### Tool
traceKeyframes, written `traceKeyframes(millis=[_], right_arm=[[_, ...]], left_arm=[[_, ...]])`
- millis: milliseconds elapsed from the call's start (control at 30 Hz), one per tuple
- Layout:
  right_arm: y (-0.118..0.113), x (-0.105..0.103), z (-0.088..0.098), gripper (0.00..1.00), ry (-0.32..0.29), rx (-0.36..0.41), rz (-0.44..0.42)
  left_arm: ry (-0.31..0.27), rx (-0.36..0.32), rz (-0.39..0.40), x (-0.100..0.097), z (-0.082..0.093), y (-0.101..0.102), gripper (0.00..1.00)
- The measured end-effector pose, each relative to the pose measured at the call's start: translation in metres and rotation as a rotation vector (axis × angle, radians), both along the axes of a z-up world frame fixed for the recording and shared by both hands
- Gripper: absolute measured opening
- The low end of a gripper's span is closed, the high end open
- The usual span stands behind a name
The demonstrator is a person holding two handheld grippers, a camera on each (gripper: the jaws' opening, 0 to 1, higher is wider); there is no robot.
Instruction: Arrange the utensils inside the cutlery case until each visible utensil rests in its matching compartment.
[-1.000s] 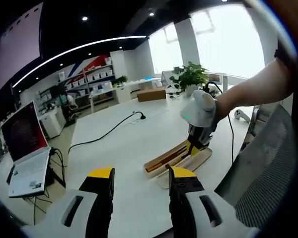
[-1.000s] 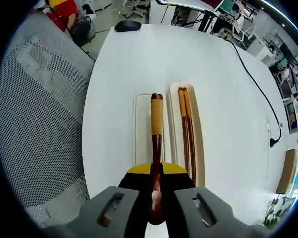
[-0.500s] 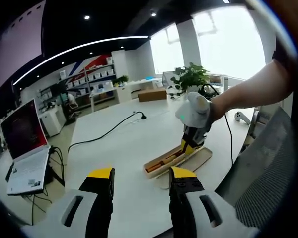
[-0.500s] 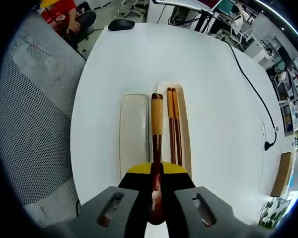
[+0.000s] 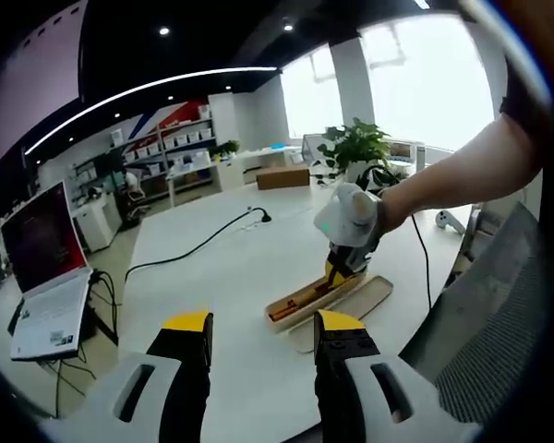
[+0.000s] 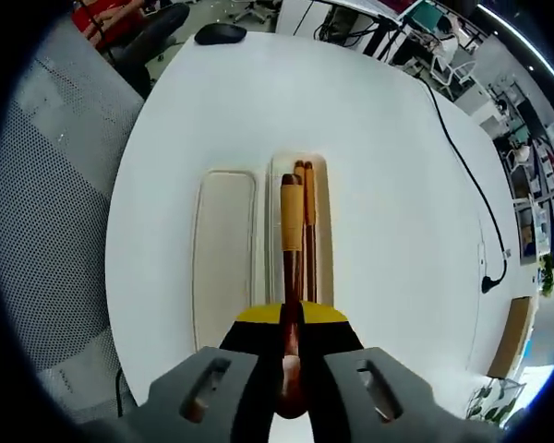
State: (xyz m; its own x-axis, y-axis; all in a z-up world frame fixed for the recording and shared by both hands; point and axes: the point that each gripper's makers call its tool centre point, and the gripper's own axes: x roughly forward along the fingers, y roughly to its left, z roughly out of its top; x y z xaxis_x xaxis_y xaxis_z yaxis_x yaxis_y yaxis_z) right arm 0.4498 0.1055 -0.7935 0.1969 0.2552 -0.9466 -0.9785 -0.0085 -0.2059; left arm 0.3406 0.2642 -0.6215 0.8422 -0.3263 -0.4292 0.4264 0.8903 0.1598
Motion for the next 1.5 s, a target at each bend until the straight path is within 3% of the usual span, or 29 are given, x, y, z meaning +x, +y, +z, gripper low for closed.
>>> traceKeyframes(millis=[367, 1033, 1500], right_arm=[[0.010, 0.005, -0.012, 0.01, 0.029, -0.005, 0.033], [0.022, 0.012, -0.024, 0.01, 0.025, -0.048, 0.120], [0.020, 0.011, -0.030, 0.02, 0.054, -0.074, 0.123]], left_arm=[[0.020, 0.005, -0.002, 0.000, -0.004, 0.000, 0.45], [0.045, 0.006, 0.003, 0.001, -0.010, 0.001, 0.45], [0.046, 0.013, 0.005, 0.001, -0.010, 0.002, 0.45]])
